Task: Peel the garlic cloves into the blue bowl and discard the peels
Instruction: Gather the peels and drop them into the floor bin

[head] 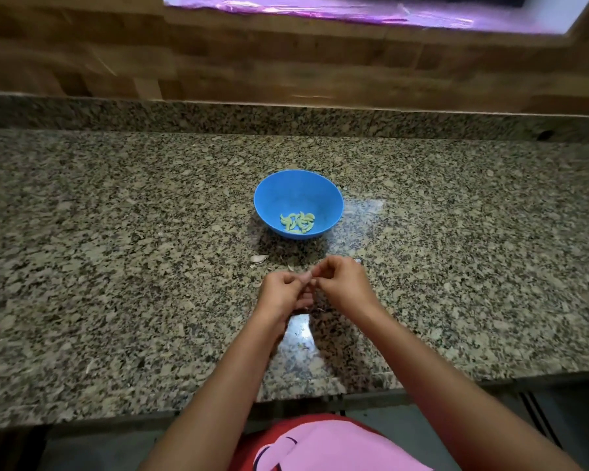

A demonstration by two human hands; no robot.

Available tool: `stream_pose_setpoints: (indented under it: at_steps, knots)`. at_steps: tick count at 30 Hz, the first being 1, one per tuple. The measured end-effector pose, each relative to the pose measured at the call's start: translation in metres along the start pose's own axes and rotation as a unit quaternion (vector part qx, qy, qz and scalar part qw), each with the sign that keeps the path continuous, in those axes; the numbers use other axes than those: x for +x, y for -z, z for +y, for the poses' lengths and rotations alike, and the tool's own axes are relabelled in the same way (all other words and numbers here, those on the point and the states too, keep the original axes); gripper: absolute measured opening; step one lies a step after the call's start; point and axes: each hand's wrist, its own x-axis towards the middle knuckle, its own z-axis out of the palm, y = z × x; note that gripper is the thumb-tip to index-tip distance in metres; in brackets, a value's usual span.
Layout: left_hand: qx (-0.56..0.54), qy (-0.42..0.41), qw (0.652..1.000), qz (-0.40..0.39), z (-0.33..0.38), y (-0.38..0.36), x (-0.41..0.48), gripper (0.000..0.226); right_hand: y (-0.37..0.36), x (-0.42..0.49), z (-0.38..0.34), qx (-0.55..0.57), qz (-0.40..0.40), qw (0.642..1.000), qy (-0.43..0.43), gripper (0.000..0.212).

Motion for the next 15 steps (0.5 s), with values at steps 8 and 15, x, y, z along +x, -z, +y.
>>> stream_pose_setpoints:
  at_steps: [8,15]
  knots:
    - [0.128,-0.048,0.987,0.089,-0.002,-0.006,0.0093,0.016,-0.0023,0.0059,-0.0032,-0.028,0.011,1.0,-0.004,0.014]
    - [0.273,-0.127,0.948,0.102,0.0043,0.0018,0.0037,0.017,-0.0049,0.0088,-0.0001,-0.031,-0.014,0.999,0.003,0.015]
